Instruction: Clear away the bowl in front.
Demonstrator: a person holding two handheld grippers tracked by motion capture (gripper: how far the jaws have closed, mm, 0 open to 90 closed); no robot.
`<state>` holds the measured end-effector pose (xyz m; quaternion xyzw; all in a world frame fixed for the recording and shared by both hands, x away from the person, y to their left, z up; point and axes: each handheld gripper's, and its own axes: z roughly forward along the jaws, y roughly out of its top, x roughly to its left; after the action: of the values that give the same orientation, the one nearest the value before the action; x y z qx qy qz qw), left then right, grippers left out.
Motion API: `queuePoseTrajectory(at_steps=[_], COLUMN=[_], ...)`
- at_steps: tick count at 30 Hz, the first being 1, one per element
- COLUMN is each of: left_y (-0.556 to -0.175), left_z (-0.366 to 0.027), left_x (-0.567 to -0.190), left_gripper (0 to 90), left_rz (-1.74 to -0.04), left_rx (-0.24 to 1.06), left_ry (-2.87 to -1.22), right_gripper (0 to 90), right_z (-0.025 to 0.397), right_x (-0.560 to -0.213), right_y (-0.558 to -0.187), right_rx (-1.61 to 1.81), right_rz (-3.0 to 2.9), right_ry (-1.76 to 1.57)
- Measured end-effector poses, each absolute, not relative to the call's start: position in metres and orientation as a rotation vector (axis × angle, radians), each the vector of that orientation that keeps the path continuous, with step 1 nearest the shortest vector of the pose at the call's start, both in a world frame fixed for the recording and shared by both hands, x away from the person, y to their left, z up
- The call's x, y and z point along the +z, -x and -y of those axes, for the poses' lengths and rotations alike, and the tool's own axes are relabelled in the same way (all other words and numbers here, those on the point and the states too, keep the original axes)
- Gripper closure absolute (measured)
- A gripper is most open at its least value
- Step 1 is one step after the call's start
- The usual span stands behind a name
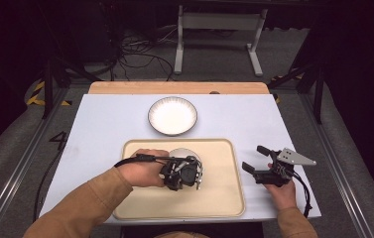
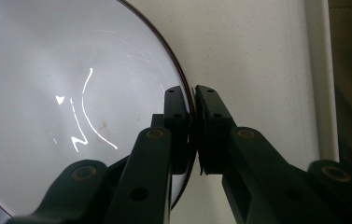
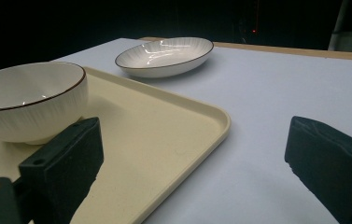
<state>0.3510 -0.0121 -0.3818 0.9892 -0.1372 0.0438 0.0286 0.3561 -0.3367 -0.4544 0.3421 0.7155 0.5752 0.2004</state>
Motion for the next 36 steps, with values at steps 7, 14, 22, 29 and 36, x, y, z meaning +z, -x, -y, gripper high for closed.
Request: queuePoseTrajectory(at_steps=[7,14,22,29,36], left_y=[-0.350,-0.351,-0.357,-0.358,-0.357], left_z=[0.012,0.012,0.004,-0.014,-0.037], left_x=[-0.387,-0.388,-0.379,-0.365,-0.350], left_gripper=[82.3,77.4,54.7,49.4,46.6], left_rz=[0.434,0.409,0.298,0.198,0.108], left_rx=[0.115,0.055,0.003,0.027,0.054], left_ry=[-3.070,-3.070,-2.962,-2.849,-2.689], right_gripper=[5.0,5.0,5.0,5.0,4.5], right_z=[0.337,0.337,0.337,0.336,0.335], right_x=[-0.454,-0.454,-0.454,-0.454,-0.454], right_y=[-0.356,-0.356,-0.356,-0.356,-0.356], right_rx=[1.607,1.608,1.610,1.604,1.611], right_rz=[-2.000,-1.999,-2.001,-2.017,-2.017], right_ry=[-0.955,-0.957,-0.956,-0.940,-0.918])
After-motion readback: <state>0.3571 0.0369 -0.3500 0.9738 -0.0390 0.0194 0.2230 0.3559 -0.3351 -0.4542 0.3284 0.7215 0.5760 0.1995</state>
